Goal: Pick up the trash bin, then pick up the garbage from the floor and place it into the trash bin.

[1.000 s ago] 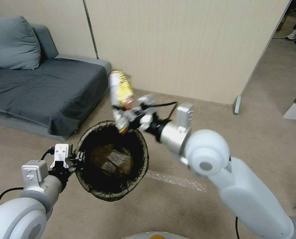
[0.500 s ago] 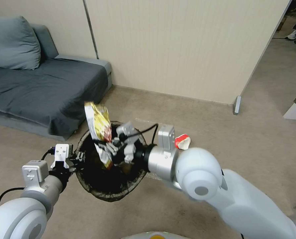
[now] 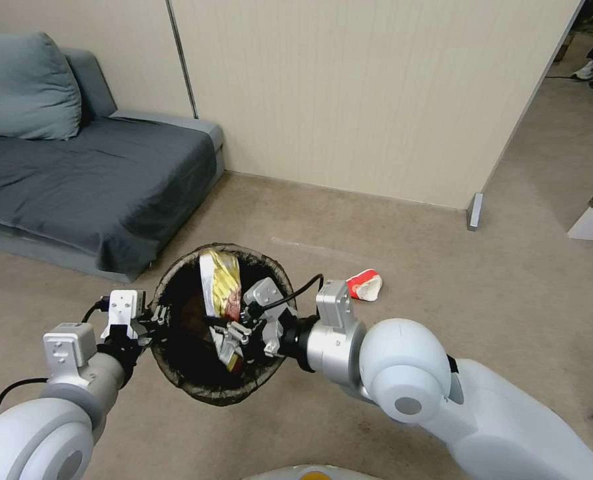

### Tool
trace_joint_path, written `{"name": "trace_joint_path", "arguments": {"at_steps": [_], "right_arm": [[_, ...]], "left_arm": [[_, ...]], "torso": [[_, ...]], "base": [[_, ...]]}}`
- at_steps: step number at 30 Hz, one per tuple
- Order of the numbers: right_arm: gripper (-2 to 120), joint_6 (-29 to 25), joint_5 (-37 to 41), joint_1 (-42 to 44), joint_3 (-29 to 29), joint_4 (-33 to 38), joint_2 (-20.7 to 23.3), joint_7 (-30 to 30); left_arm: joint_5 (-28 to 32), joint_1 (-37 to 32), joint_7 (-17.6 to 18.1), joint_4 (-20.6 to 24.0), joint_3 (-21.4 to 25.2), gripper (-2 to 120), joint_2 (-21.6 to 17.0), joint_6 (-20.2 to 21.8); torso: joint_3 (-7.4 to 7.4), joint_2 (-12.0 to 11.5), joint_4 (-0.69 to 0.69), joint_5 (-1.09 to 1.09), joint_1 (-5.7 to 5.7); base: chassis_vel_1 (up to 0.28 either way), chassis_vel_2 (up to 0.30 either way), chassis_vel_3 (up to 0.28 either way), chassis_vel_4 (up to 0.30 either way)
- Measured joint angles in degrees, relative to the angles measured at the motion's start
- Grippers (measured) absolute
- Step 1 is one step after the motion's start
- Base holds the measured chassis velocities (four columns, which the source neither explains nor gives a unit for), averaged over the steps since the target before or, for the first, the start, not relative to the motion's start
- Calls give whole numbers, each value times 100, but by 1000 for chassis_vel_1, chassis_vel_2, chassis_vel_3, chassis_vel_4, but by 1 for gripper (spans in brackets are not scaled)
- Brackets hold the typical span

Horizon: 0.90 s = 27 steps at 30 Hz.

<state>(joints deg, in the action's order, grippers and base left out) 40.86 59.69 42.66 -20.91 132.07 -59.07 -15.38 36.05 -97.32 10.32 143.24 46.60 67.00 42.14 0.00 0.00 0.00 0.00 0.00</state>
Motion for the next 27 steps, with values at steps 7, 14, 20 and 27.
{"name": "trace_joint_path", "arguments": {"at_steps": [7, 14, 20, 27], "right_arm": [[55, 20, -18, 20, 74, 70, -16, -3], [82, -293, 129, -193, 385, 182, -71, -4], [97, -628, 448, -437, 1046, 198, -63, 23], [100, -1001, -283, 110, 2681, -38, 326, 271]], "left_arm": [[32, 13, -9, 0, 27, 1, -47, 0], [32, -5, -19, 0, 40, 1, -72, 0], [27, -24, -28, 0, 14, 1, -34, 0], [9, -58, -45, 0, 5, 1, 2, 0]], "torso": [[0, 0, -1, 0, 0], [0, 0, 0, -1, 0], [0, 0, 1, 0, 0], [0, 0, 1, 1, 0]], "base": [[0, 0, 0, 0], [0, 0, 0, 0], [0, 0, 0, 0], [0, 0, 0, 0]]}}
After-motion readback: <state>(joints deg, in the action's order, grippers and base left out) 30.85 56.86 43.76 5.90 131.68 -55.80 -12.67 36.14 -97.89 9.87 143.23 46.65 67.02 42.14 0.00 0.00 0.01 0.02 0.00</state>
